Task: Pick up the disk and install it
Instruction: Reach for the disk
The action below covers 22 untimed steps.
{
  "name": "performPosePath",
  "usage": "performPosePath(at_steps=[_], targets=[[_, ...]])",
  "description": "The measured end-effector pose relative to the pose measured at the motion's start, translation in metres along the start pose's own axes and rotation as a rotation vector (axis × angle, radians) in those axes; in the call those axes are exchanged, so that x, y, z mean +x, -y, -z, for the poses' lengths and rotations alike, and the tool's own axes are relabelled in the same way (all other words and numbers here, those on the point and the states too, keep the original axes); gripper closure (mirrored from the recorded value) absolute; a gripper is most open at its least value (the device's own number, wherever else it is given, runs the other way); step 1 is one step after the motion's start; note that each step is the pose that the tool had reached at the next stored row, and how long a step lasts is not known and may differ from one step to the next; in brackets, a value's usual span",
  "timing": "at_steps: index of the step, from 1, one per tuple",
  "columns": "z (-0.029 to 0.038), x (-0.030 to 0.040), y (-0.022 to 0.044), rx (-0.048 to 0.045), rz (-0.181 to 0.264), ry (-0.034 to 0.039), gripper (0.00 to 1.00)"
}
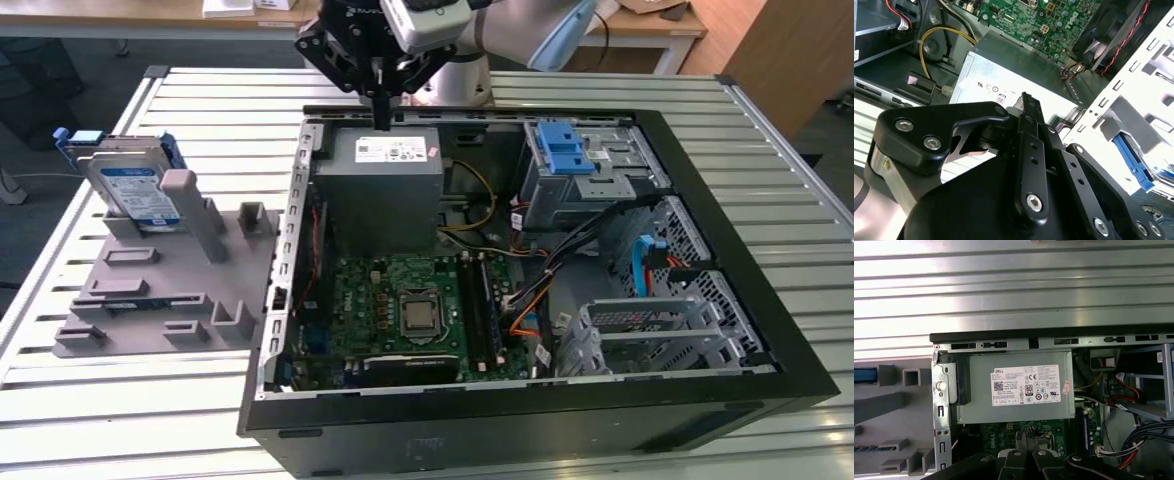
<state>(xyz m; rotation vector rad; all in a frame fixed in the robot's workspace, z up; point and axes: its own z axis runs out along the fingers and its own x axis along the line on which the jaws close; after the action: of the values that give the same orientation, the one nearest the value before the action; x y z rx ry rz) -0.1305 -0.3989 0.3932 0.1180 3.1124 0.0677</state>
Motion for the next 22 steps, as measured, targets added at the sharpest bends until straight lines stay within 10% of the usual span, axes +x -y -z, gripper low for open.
performPosePath(at_steps=[22], targets=[[-0.0002, 0.0058, 0.0004, 0.0000, 0.000, 0.0000, 0.89]])
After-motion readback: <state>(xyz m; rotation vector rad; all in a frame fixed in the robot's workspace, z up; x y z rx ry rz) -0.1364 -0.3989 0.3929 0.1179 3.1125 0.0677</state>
